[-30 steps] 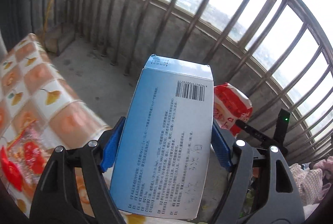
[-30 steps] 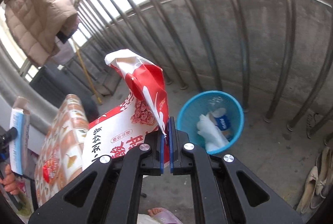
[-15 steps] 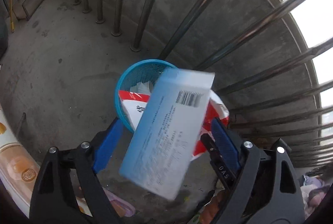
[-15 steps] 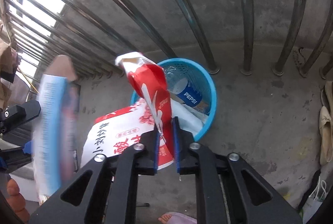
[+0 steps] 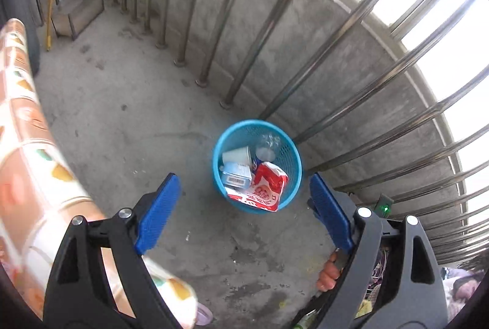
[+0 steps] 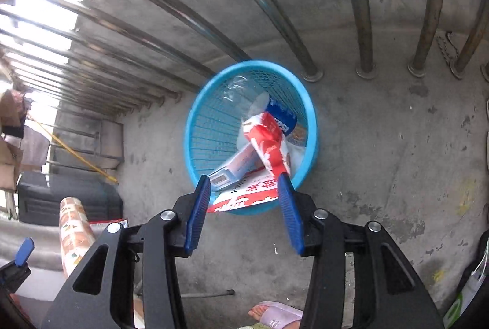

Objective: Collect trash
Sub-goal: 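Bring both open tools back to the red packet and clear cake packet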

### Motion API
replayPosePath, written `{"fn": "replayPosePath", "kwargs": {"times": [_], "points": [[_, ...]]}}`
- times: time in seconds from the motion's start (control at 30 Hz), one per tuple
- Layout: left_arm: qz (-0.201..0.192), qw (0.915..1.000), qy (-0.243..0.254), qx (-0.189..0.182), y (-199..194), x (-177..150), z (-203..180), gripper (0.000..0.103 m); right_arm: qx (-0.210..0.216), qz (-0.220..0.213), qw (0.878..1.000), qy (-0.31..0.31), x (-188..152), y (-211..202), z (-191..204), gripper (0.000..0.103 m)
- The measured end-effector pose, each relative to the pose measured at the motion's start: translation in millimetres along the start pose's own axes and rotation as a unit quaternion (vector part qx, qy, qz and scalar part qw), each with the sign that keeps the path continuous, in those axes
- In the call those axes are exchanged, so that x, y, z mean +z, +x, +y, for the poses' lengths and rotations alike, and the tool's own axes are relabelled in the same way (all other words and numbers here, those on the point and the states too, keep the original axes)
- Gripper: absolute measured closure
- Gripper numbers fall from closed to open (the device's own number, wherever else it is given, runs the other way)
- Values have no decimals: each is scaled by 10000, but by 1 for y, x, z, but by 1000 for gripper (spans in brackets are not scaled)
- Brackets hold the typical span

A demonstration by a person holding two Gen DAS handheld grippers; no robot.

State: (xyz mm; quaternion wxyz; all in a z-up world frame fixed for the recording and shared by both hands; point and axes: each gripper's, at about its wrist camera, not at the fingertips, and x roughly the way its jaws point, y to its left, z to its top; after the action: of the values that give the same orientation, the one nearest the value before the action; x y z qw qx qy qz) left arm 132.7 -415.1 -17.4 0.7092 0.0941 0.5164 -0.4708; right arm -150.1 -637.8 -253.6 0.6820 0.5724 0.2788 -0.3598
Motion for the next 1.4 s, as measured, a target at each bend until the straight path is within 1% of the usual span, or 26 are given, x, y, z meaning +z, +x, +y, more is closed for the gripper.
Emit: {"fn": "replayPosePath", "kwargs": {"times": [0.07,0.2,0.27,0.37,0.4,0.47,0.57,0.6,0.7,0.77,0.83,0.9,1.0,1.07,1.2,1.27,1.3,1.37,1.4], "points": [[-242,9997,57,-22,-32,-11,13,20,101,-101,9996,-232,-5,-17,12,47],[-683,9976,109,45,-97,-44,44,20,504,-117,9940,-963,-23,-50,58,43],[-919,9957,37,136,-127,-66,66,20,684,-38,9881,-1375,-33,-62,82,41],[-1233,9914,-166,412,-166,-100,98,20,968,184,9731,-2083,-58,-71,132,36],[-1321,9894,-289,539,-178,-114,112,20,1131,340,9654,-2326,-70,-72,151,35],[-1462,9847,-594,734,-196,-138,139,20,1311,613,9537,-2635,-89,-69,180,35],[-1676,9748,-1107,970,-224,-172,184,20,1599,1135,9303,-3099,-129,-62,224,35],[-1772,9694,-1296,1095,-232,-185,199,20,1698,1317,9201,-3275,-143,-59,240,35],[-1982,9563,-1704,1306,-252,-213,237,20,1894,1808,8893,-3750,-183,-54,286,35],[-2140,9479,-1917,1379,-264,-229,257,20,1979,2077,8681,-4051,-211,-49,314,35],[-2263,9409,-2072,1435,-272,-242,274,20,1960,2233,8518,-4315,-240,-47,336,35],[-2338,9358,-2190,1474,-279,-253,286,20,1914,2321,8384,-4545,-261,-40,352,35],[-2402,9317,-2251,1533,-278,-259,297,20,1616,2316,8298,-4814,-285,-23,374,35],[-2344,9329,-2215,1601,-272,-255,302,20,1354,2172,8284,-4983,-296,-17,386,35],[-2140,9388,-1999,1813,-258,-239,314,20,1077,2039,8134,-5341,-314,3,406,35],[-2022,9413,-1940,1884,-250,-229,322,20,923,2030,7983,-5594,-323,10,410,36],[-1987,9423,-1924,1888,-246,-225,326,20,822,2000,7858,-5795,-331,12,412,36],[-1873,9439,-1937,1911,-237,-215,337,25,585,1803,7597,-6221,-348,14,415,36],[-1809,9441,-2000,1899,-232,-210,343,27,521,1723,7516,-6346,-353,15,416,36]]}}
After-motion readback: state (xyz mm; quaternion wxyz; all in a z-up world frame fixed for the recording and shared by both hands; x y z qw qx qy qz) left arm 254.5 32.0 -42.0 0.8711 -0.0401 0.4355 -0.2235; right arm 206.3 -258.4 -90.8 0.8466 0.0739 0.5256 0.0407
